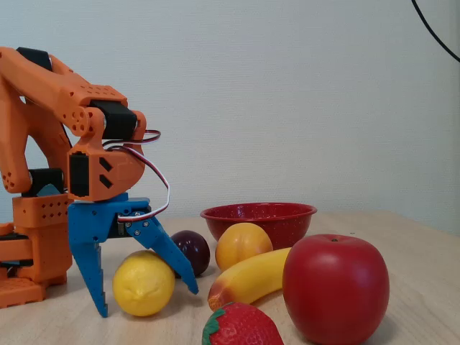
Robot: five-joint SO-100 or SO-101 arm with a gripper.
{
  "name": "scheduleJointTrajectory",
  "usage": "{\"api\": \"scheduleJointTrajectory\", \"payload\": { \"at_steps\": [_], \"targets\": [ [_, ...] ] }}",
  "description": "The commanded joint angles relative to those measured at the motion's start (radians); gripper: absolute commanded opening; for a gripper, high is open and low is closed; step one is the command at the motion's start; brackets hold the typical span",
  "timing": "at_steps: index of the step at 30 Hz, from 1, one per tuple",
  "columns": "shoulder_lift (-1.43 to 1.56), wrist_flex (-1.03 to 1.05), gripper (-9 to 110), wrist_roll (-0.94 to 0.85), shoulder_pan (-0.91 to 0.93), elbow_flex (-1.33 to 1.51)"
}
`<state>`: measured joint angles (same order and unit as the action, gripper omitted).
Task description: Put the lemon in the red bowl.
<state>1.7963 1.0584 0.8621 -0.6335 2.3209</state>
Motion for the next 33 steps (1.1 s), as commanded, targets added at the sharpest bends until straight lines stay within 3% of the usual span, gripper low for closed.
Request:
{"api": "scheduleJointTrajectory", "payload": {
  "at_steps": [1, 19, 30, 33],
  "targets": [
    [0.048, 0.025, 41, 0.035, -0.015, -0.029],
    [0.044, 0.029, 28, 0.106, -0.006, -0.02],
    [0.049, 0.028, 0, 0.101, 0.002, -0.026],
    [0.051, 0.038, 0, 0.08, 0.002, -0.038]
  ]
}}
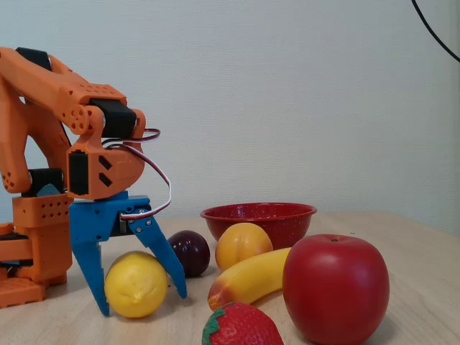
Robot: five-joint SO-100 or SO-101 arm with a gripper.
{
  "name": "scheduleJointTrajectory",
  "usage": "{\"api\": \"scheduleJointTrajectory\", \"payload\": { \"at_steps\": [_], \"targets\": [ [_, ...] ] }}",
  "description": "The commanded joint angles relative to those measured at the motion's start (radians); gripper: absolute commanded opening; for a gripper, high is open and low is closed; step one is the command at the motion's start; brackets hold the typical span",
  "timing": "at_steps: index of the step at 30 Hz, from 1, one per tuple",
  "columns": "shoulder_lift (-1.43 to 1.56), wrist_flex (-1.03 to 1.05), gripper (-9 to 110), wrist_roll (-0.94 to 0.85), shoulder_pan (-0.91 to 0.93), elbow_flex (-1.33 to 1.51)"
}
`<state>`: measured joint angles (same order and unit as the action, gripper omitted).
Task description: Put the lemon in the red bowl.
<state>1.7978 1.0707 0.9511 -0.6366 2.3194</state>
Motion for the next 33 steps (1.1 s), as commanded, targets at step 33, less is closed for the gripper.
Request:
{"api": "scheduleJointTrajectory", "payload": {
  "at_steps": [33],
  "targets": [
    [0.123, 0.538, 0, -0.908, 0.508, -0.815]
  ]
}}
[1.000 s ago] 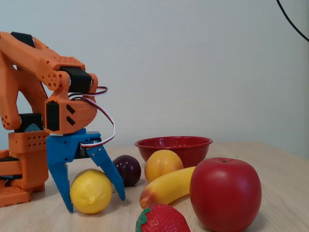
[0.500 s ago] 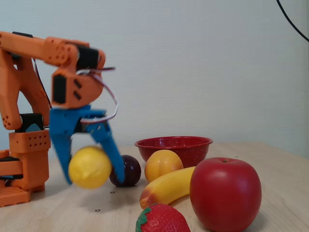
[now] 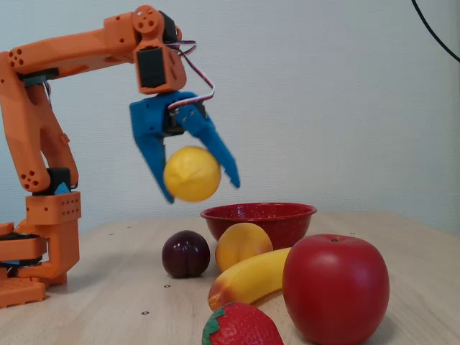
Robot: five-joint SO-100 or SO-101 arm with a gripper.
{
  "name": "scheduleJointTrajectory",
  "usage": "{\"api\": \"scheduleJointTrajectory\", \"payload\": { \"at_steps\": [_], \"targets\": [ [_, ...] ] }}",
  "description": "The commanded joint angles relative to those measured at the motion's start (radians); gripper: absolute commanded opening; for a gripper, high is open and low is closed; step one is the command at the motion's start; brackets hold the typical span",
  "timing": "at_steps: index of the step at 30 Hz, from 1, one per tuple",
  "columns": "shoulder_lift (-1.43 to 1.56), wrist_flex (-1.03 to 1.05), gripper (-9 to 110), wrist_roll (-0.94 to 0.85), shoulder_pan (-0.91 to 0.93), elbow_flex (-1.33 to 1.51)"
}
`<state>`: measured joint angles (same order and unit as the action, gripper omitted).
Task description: Put the lemon in the red bowl.
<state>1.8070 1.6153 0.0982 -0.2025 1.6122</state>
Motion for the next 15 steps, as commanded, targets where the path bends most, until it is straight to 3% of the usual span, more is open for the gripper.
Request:
{"api": "scheduleJointTrajectory", "payload": {
  "at_steps": [1, 8, 15],
  "targets": [
    [0.123, -0.012, 0, -0.08, 0.11, -0.117],
    [0.175, -0.155, 0, -0.161, 0.354, -0.11],
    [0.176, -0.428, 0, -0.071, 0.535, -0.021]
  ]
}}
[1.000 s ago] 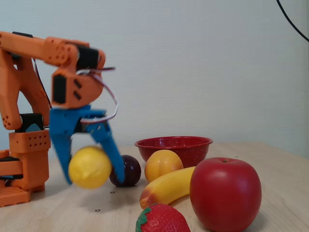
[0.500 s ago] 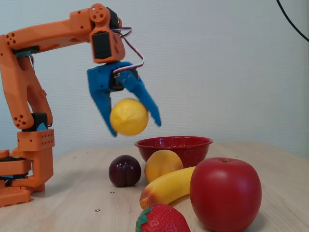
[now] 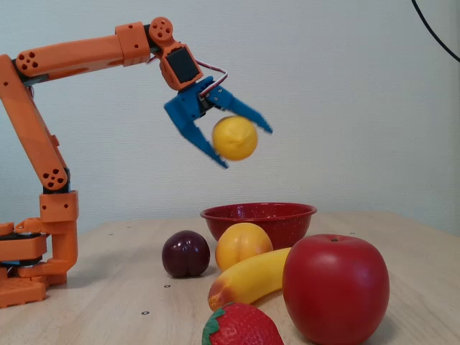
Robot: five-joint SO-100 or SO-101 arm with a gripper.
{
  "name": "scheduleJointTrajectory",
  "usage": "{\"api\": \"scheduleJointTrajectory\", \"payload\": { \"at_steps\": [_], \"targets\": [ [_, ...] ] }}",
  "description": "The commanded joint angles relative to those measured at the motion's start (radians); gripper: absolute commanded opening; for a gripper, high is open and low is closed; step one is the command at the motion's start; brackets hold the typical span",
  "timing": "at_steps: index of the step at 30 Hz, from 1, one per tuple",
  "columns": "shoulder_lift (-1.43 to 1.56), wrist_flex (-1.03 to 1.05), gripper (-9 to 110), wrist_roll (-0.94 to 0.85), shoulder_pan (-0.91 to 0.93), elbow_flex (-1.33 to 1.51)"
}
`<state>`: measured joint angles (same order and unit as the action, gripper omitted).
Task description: Put the lemon in the red bowl.
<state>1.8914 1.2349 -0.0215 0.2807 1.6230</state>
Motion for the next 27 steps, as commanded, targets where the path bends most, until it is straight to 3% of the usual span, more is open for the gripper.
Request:
{"api": "scheduleJointTrajectory", "payload": {
  "at_steps": [1, 10, 15, 20, 27],
  "targets": [
    [0.087, -0.084, 0, 0.063, 0.075, -0.017],
    [0.0, -0.509, 0, 0.227, 0.206, 0.166],
    [-0.091, -0.707, 9, 0.302, 0.238, 0.256],
    [-0.199, -0.732, 17, 0.304, 0.252, 0.242],
    [-0.268, -0.634, 39, 0.245, 0.262, 0.17]
  ]
}}
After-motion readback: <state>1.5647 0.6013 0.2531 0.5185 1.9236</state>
